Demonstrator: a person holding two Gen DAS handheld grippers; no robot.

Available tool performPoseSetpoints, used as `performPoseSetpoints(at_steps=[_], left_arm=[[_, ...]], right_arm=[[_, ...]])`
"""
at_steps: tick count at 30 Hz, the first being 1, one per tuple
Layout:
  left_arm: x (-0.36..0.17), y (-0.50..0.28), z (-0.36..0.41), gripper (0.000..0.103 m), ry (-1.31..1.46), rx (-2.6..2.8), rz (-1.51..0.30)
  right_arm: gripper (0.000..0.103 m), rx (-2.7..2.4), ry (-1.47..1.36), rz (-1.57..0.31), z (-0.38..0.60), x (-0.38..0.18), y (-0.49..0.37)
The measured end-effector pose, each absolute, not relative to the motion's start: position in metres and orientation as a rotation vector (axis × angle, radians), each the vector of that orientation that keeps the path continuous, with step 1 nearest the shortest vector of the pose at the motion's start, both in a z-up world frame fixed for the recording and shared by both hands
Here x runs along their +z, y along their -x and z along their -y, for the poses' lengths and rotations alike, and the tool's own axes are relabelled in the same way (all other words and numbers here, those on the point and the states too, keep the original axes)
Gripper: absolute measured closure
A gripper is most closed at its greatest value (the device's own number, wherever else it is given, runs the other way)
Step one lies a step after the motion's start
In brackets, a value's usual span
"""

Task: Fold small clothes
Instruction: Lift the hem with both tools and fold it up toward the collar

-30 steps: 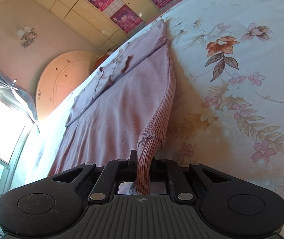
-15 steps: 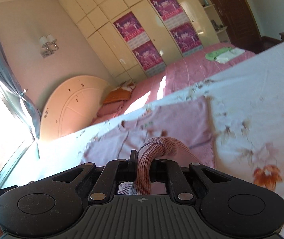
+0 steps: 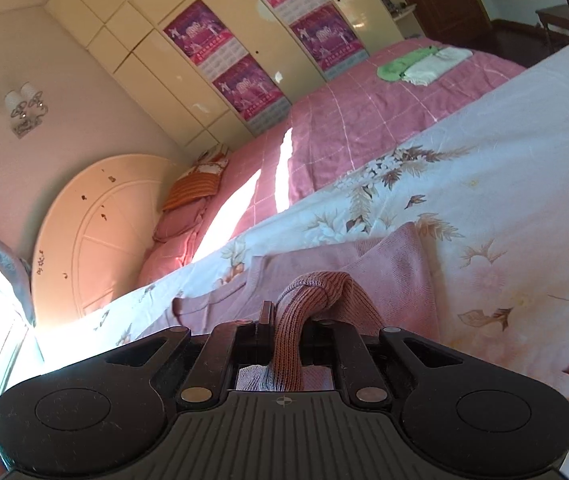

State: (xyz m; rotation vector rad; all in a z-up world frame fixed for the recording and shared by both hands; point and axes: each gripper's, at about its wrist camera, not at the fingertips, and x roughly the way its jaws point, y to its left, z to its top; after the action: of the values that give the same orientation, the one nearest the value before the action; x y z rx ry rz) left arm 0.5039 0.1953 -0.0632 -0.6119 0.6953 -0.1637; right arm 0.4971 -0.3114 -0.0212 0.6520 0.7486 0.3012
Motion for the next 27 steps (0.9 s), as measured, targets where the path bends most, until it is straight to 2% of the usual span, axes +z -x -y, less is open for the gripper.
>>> performPoseSetpoints(at_steps=[4, 5, 7, 8, 10, 11, 12, 13, 14, 15, 17, 18, 20, 21, 27], left_arm=[[-0.088, -0.532, -0.201, 0.096, 0.614, -0.163, -0.727], [-0.091, -0.535, -0.201, 0.091, 0.608, -0.159, -0.717], [-0.089, -0.536, -0.196, 0.086, 0.553, -0.159, -0.686], [-0.085, -0.537, -0.192, 0.081, 0.515, -0.158, -0.672], [-0.083, -0.536, -0.189, 0.068, 0.484, -0.175, -0.645], [-0.082, -0.535, -0.188, 0.056, 0.467, -0.180, -0.635], [-0.081, -0.535, -0.186, 0.044, 0.439, -0.168, -0.627], [-0.077, -0.534, -0.187, 0.037, 0.416, -0.142, -0.603], [-0.073, -0.533, -0.189, 0.024, 0.416, -0.139, -0.570], [-0.072, -0.531, -0.194, 0.022, 0.434, -0.148, -0.547], [-0.069, -0.530, -0.205, 0.024, 0.465, -0.167, -0.534], [-0.068, -0.534, -0.207, 0.027, 0.443, -0.170, -0.554], [-0.066, -0.548, -0.203, 0.034, 0.311, -0.176, -0.628], [-0.067, -0.553, -0.199, 0.038, 0.247, -0.190, -0.653], [-0.070, -0.572, -0.153, 0.037, -0.150, -0.293, -0.672]], right_arm=[[0.094, 0.322, -0.666, -0.759, 0.314, -0.050, -0.525], [0.094, 0.330, -0.651, -0.744, 0.314, -0.053, -0.528], [0.093, 0.317, -0.605, -0.733, 0.311, -0.054, -0.532], [0.088, 0.314, -0.591, -0.728, 0.309, -0.053, -0.534], [0.055, 0.299, -0.569, -0.689, 0.308, -0.049, -0.532], [0.014, 0.287, -0.564, -0.644, 0.309, -0.045, -0.528], [0.006, 0.295, -0.566, -0.603, 0.311, -0.040, -0.525], [0.006, 0.304, -0.583, -0.598, 0.315, -0.039, -0.526], [0.007, 0.306, -0.599, -0.594, 0.319, -0.037, -0.527], [0.012, 0.315, -0.603, -0.585, 0.323, -0.035, -0.527], [0.023, 0.318, -0.538, -0.596, 0.324, -0.030, -0.529], [0.033, 0.328, -0.489, -0.607, 0.321, -0.030, -0.531], [0.043, 0.343, -0.384, -0.642, 0.310, -0.032, -0.538], [0.043, 0.346, -0.327, -0.656, 0.303, -0.034, -0.541], [0.043, 0.329, -0.037, -0.716, 0.263, -0.057, -0.559]])
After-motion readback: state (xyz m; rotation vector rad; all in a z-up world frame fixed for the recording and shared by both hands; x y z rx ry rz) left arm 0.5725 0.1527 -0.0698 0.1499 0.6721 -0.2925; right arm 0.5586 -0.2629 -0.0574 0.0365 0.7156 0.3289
